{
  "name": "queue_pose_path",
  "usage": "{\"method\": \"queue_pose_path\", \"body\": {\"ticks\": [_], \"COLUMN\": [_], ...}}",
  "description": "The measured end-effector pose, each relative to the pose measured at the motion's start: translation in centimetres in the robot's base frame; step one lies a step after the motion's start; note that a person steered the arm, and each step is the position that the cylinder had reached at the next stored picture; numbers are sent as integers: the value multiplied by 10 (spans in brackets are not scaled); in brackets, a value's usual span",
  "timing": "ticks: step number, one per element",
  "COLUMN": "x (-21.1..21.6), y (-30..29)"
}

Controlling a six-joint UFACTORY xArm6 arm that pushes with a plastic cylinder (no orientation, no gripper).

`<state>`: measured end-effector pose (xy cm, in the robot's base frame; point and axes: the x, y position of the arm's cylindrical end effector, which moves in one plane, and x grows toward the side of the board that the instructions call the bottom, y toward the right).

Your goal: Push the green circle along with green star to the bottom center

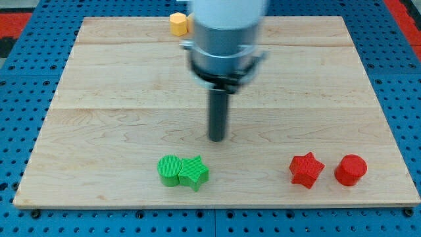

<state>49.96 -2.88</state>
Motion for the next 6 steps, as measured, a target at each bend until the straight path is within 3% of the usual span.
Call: {"method": "queue_pose_path", "body": {"ticks": [2, 4, 6], "x": [56, 77, 105], "y": [-128, -26, -46]}}
